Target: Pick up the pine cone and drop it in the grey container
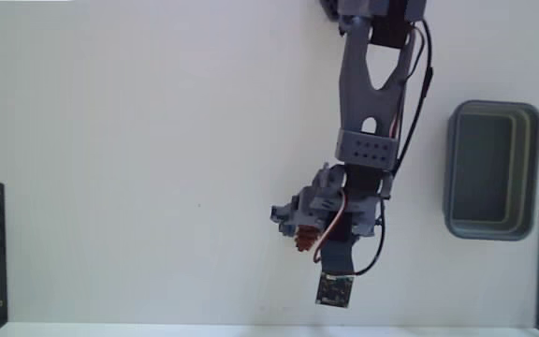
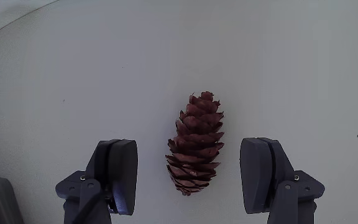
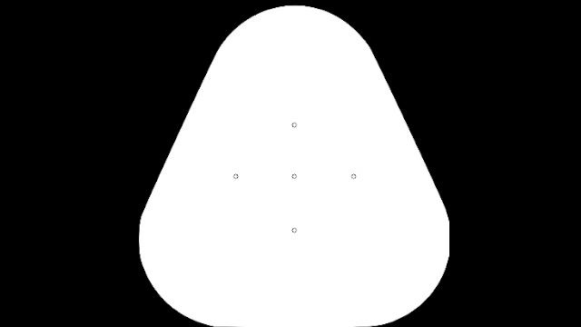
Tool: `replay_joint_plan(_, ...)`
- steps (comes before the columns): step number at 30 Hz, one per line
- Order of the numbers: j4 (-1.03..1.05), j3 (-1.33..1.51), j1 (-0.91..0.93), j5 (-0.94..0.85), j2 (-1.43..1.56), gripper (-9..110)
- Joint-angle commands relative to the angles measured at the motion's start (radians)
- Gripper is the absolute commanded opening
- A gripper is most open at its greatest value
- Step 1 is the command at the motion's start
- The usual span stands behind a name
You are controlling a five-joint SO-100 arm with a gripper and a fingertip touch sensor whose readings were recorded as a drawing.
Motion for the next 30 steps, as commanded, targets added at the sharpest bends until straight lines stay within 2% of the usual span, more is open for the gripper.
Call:
replay_joint_plan(1, -0.004, -0.052, 0.017, 0.005, 0.031, 110)
replay_joint_plan(30, -0.188, 0.131, 0.017, 0.005, 0.031, 110)
